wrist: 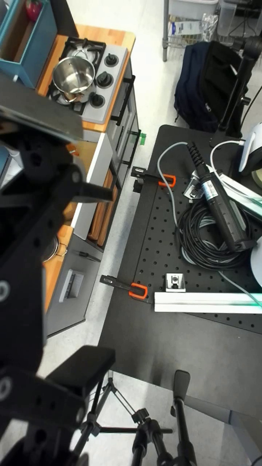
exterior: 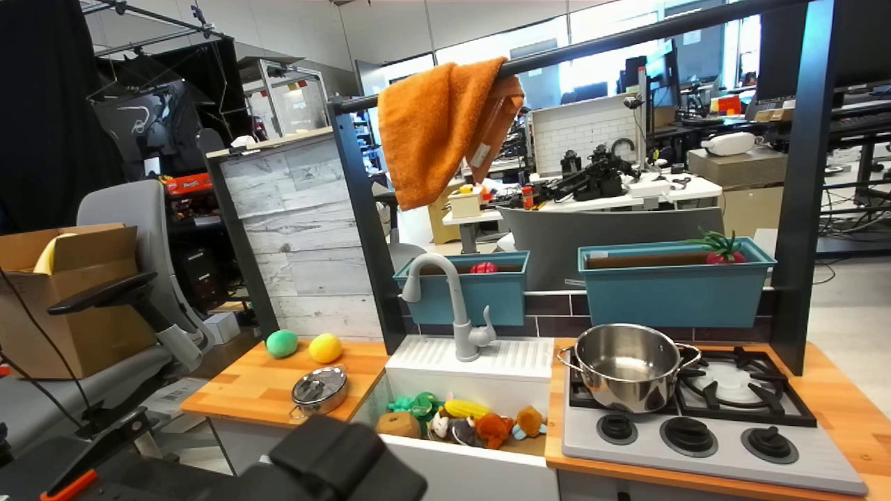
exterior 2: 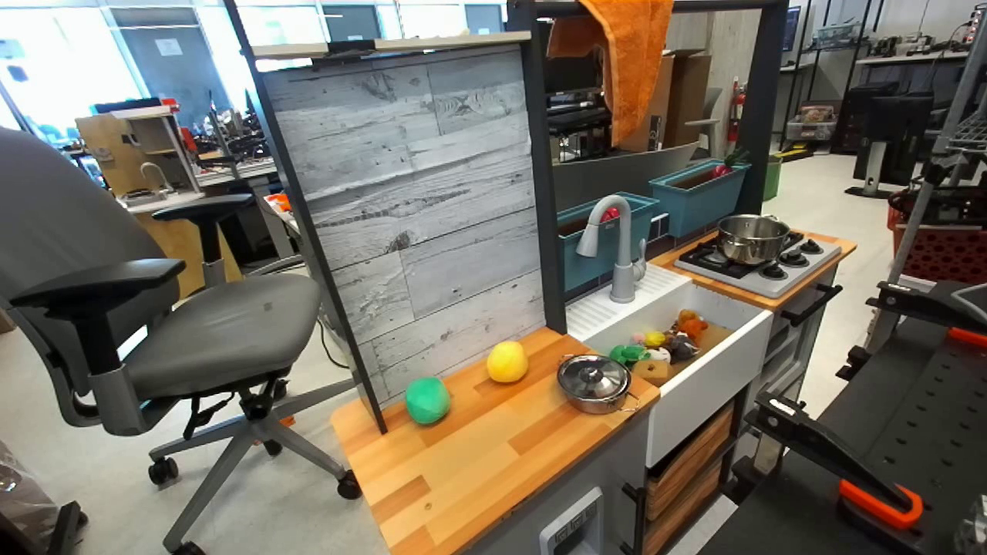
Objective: Pick up the orange towel and put it in the sink.
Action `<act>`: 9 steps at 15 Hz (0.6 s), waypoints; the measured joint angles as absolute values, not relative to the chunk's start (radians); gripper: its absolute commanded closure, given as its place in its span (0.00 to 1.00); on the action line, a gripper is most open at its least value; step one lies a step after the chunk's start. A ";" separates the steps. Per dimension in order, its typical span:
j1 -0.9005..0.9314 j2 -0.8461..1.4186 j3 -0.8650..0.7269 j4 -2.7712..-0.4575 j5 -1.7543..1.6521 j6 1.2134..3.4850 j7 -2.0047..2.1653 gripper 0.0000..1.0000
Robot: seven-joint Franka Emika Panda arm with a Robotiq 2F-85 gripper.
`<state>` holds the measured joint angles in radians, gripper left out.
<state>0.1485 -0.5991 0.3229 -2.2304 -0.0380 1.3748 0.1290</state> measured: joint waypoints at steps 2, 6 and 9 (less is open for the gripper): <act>0.148 -0.593 0.318 -2.240 -0.059 1.446 0.130 0.00; 0.125 -0.530 0.276 -2.228 -0.146 1.609 0.131 0.00; 0.085 -0.435 0.216 -2.176 -0.195 1.713 0.130 0.00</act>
<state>0.0849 -0.4346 0.2162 -2.1765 -0.1951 1.7133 0.1297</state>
